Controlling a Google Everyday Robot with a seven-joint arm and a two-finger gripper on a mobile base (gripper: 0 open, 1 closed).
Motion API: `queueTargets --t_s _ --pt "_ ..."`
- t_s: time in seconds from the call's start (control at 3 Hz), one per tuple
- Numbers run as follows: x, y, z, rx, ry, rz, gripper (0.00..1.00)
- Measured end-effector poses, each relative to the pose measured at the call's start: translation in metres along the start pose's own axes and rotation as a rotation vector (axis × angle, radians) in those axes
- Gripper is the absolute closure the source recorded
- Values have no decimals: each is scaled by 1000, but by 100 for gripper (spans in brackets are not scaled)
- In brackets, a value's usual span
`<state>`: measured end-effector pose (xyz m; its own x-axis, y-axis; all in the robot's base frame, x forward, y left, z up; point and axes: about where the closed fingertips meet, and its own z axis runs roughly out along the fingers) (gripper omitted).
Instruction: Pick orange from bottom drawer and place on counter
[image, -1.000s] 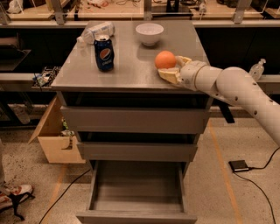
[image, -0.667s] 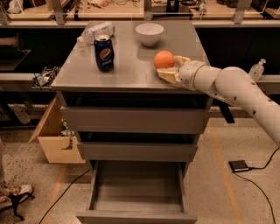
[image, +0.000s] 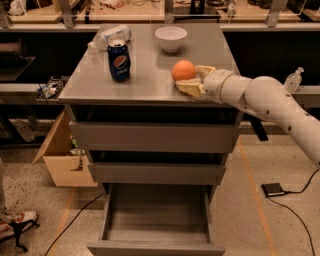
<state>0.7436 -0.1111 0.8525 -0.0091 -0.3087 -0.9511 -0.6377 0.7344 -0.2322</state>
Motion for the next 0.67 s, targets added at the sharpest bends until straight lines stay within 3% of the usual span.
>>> queueTargets --t_s 0.33,0.67 --pt "0 2 2 -4 -1 0 0" --pt "0 2 2 -4 -1 1 0"
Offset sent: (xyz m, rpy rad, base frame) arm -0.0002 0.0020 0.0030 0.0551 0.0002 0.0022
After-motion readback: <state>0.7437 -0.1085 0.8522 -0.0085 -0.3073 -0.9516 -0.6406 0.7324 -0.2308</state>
